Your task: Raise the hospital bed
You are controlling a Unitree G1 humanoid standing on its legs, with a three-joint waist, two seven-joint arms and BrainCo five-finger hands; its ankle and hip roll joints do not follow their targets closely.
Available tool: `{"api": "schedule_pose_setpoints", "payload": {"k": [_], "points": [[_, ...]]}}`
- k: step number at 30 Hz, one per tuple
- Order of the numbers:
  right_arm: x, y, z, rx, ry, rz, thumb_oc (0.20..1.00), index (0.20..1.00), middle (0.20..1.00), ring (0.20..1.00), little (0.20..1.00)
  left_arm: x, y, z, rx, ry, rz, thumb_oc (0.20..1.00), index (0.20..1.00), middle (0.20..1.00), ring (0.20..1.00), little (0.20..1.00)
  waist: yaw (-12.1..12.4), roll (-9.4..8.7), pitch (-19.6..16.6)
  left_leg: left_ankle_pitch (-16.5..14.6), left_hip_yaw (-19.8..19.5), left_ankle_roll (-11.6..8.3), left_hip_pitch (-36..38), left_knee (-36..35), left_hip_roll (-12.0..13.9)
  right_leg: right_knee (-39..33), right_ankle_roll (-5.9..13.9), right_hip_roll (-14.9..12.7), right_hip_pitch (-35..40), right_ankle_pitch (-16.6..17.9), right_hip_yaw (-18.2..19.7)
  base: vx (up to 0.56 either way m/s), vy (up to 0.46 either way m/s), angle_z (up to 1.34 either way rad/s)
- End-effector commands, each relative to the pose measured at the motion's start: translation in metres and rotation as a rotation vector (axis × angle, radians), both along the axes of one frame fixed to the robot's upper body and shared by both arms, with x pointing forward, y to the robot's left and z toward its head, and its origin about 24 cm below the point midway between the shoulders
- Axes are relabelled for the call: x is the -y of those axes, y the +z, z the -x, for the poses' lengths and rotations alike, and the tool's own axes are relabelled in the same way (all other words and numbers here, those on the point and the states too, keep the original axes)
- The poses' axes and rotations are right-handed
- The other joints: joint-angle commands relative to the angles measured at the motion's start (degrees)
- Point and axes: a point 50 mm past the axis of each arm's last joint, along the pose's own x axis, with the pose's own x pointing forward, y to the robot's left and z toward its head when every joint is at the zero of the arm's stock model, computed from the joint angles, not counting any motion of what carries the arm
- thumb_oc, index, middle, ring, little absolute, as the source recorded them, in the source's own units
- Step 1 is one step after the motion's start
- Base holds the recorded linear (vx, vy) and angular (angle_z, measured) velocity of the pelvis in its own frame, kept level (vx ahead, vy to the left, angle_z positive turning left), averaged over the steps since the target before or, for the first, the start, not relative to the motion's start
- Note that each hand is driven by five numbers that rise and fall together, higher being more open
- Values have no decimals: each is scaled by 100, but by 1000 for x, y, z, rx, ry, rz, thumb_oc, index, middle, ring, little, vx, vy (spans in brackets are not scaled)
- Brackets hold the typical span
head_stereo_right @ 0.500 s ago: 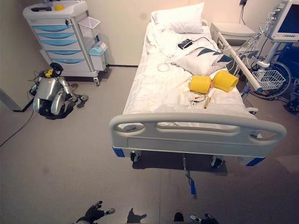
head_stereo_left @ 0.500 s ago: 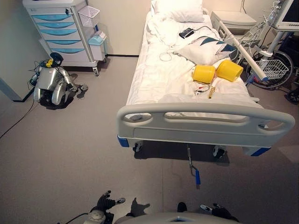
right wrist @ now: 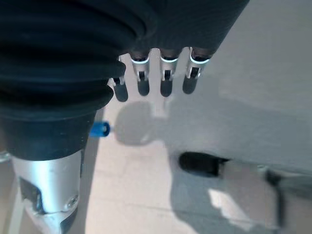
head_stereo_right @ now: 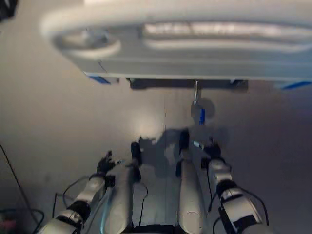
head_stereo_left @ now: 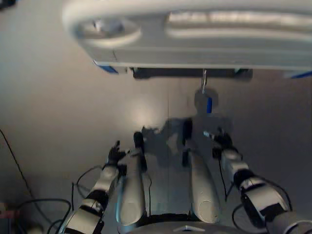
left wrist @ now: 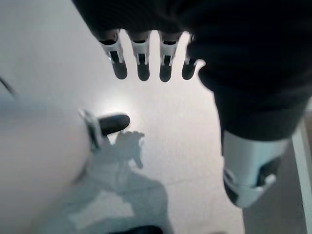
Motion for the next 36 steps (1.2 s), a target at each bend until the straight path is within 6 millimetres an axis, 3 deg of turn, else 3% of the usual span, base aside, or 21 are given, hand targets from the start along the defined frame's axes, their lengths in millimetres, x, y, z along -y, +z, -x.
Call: {"api": "schedule_pose_setpoints", "payload": {"k": [1, 4, 5, 7, 9, 18, 25, 31, 36], "points": [[11, 19, -4, 115, -47, 2, 1000, 1000, 1000, 1000, 1000, -14, -4, 15, 15, 73, -11, 1000, 1000, 1000, 1000, 1000, 15, 122, -177, 400, -368, 5, -188, -118, -49, 743, 470, -140, -73, -486, 45, -37, 13, -10], [12, 34, -12, 175, -57, 6, 1000, 1000, 1000, 1000, 1000, -15, -3, 18, 21, 76, -13, 1000, 1000, 1000, 1000, 1000, 33, 154, -177, 364, -358, -6, -336, -73, -22, 783, 456, -148, -237, -507, 50, -12, 6, -4], [12, 53, -21, 242, -61, 2, 1000, 1000, 1000, 1000, 1000, -18, -6, 23, 8, 88, -16, 1000, 1000, 1000, 1000, 1000, 36, 175, -177, 346, -339, -11, -509, -39, -10, 833, 450, -145, -423, -513, 89, 0, 0, 0], [12, 60, -24, 265, -58, 2, 1000, 1000, 1000, 1000, 1000, -18, -7, 26, 3, 90, -13, 1000, 1000, 1000, 1000, 1000, 24, 179, -177, 336, -326, -13, -585, -8, 4, 843, 444, -144, -487, -511, 89, 0, 0, 0], [14, 80, -33, 336, -63, 1, 1000, 1000, 1000, 1000, 1000, -21, -12, 34, -16, 115, -7, 1000, 1000, 1000, 1000, 1000, 20, 211, -177, 300, -307, -14, -818, 93, -5, 899, 429, -135, -731, -517, 122, 0, 0, 0], [17, 128, -52, 468, -78, 7, 1000, 1000, 1000, 1000, 1000, -25, -17, 46, -38, 143, 11, 1000, 1000, 1000, 1000, 1000, 34, 298, -177, 248, -191, -8, -1118, 156, 13, 995, 383, -103, -1131, -554, 221, 3, 0, -1], [28, 151, -58, 508, -104, 35, 1000, 1000, 1000, 1000, 1000, -19, -8, 39, 15, 115, 9, 1000, 1000, 1000, 1000, 1000, 35, 346, -177, 227, -215, -18, -1405, 302, 27, 1090, 370, -69, -1402, -566, 240, 4, -20, -3], [38, 150, -61, 471, -151, 39, 1000, 1000, 1000, 1000, 1000, -14, -4, 34, 32, 86, -2, 1000, 1000, 1000, 1000, 1000, 59, 396, -177, 215, -277, -6, -1622, 433, 18, 1228, 358, -65, -1575, -586, 229, 0, 0, 0], [33, 159, -67, 468, -135, 67, 1000, 1000, 1000, 1000, 1000, -21, 0, 30, 50, 113, -25, 1000, 1000, 1000, 1000, 1000, 81, 416, -177, 191, -203, 29, -1683, 442, 18, 1236, 352, -47, -1702, -564, 297, 4, 4, 2]]}}
